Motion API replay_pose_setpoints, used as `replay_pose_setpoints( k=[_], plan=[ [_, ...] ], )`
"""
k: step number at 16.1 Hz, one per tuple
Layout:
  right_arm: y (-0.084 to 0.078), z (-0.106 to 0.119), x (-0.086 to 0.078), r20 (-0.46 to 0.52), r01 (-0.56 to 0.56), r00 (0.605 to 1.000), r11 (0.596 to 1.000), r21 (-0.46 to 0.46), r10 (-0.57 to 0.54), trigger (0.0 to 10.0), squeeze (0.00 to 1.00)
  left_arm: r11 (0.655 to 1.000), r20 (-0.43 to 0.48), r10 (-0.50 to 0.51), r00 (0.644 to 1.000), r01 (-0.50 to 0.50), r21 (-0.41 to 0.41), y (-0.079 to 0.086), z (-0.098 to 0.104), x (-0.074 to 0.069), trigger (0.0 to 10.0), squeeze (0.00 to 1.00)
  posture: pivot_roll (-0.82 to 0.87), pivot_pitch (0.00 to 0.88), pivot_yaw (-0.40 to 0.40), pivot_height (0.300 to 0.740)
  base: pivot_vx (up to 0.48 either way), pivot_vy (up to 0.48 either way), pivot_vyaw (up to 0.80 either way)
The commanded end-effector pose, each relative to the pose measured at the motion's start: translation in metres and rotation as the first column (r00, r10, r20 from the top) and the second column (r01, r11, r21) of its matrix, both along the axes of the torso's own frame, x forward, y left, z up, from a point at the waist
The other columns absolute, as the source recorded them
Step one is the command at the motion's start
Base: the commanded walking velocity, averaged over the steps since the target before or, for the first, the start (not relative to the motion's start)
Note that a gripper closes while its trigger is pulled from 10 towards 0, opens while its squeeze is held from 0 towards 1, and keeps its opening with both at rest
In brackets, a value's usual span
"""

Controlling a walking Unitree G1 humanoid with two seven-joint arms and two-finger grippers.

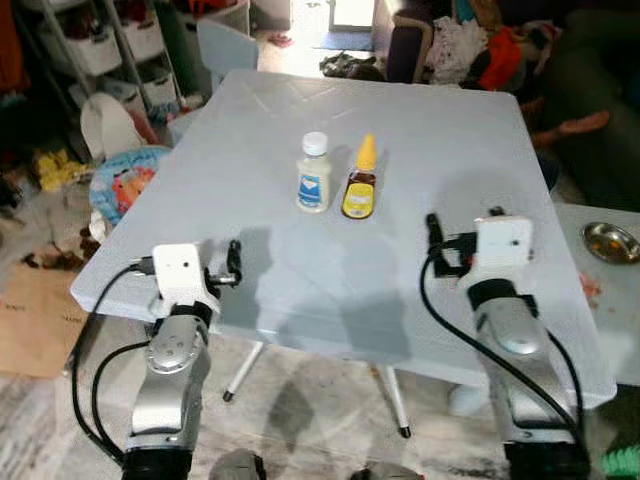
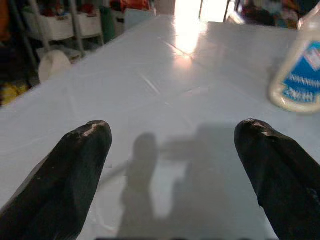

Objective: Restocking fridge

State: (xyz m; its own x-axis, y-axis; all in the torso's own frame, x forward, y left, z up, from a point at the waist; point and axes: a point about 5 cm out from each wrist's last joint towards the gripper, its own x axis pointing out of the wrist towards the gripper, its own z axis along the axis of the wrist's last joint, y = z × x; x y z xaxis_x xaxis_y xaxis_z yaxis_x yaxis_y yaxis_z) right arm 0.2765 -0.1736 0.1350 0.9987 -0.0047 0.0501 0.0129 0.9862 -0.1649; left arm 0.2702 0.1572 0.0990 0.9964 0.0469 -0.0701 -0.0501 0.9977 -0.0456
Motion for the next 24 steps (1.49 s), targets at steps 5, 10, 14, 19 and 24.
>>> replay_pose_setpoints(
  k=[5, 10, 14, 19, 24],
  plan=[
    [-0.001, 0.01, 0.009, 0.068, 0.037, 0.997, 0.996, -0.076, -0.032, 10.0, 0.0, 1.0, 0.046, -0.009, 0.999, 0.009, 0.006, 0.003, 0.011, -0.004, 10.0, 0.0, 0.02, 0.0, -0.017, 0.74, 0.0, 0.0, 0.0],
    [-0.009, 0.027, 0.027, 0.127, 0.042, 0.991, 0.999, -0.019, -0.039, 10.0, 0.0, 0.996, 0.055, -0.083, 0.995, 0.081, 0.034, -0.003, 0.02, 0.01, 10.0, 0.0, -0.01, 0.007, 0.044, 0.74, 0.0, 0.0, 0.64],
    [-0.004, 0.036, 0.035, 0.17, 0.072, 0.984, 0.996, -0.05, -0.063, 10.0, 0.0, 0.995, 0.084, -0.095, 0.992, 0.092, 0.041, -0.005, 0.031, 0.018, 10.0, 0.0, -0.02, 0.033, 0.052, 0.74, 0.0, 0.0, 0.4],
    [-0.005, 0.031, 0.039, 0.133, 0.036, 0.991, 0.999, -0.03, -0.031, 10.0, 0.0, 0.995, 0.05, -0.09, 0.995, 0.087, 0.047, 0.001, 0.025, 0.011, 10.0, 0.0, -0.01, 0.065, 0.06, 0.74, 0.0, 0.0, 0.0],
    [0.014, 0.036, 0.058, 0.11, -0.111, 0.988, 0.994, -0.006, 0.111, 10.0, 0.0, 0.994, 0.027, -0.088, 0.996, 0.085, 0.075, 0.012, 0.025, 0.003, 10.0, 0.0, 0.04, 0.098, 0.091, 0.74, 0.0, 0.0, 0.0]
  ],
)
